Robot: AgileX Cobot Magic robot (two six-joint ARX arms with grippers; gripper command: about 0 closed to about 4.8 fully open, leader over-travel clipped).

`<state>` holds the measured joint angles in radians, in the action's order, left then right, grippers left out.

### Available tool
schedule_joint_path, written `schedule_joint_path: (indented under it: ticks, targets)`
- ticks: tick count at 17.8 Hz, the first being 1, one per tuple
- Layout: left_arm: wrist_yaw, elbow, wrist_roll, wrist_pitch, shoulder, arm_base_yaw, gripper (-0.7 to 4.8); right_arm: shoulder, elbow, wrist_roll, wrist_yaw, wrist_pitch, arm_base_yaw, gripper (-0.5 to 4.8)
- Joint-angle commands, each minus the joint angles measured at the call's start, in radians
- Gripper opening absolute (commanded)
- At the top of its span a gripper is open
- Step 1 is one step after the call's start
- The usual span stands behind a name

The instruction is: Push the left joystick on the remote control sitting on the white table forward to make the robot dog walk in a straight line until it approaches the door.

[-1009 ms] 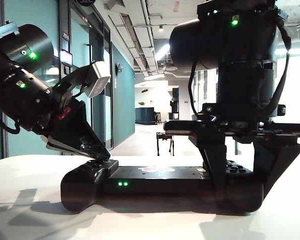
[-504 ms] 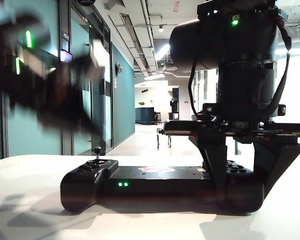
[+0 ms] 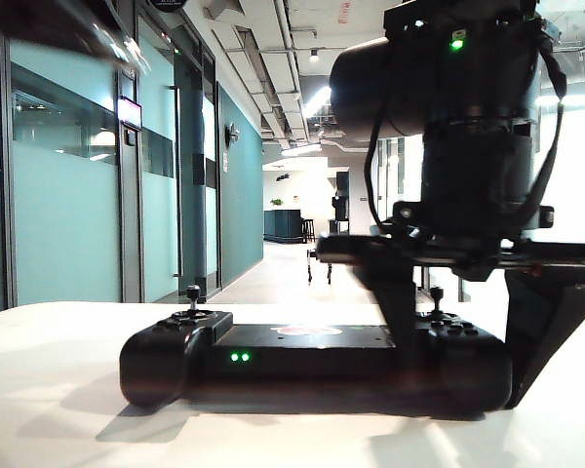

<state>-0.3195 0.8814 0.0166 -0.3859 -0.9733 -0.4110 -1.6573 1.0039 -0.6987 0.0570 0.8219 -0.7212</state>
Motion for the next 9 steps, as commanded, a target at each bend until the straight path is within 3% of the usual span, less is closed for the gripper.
schedule_joint_path:
  ticks: [1,5,6,9]
  targets:
    - [0.058,0.003,0.012,-0.01,0.08,0.0,-0.05,0.014,0.026,0.023,-0.011,0.036,0.0,3.28]
    - [0.099,0.0,0.044,-0.032,0.161,-0.007,-0.05,0.089,0.13,0.059,-0.011,0.134,-0.003,3.23]
    - [0.099,0.0,0.044,-0.044,0.174,-0.007,-0.05,0.121,0.161,0.072,-0.011,0.169,-0.003,2.75]
    - [0.099,-0.032,0.045,-0.063,0.22,-0.007,-0.05,0.233,0.243,0.077,-0.01,0.259,-0.003,-0.1]
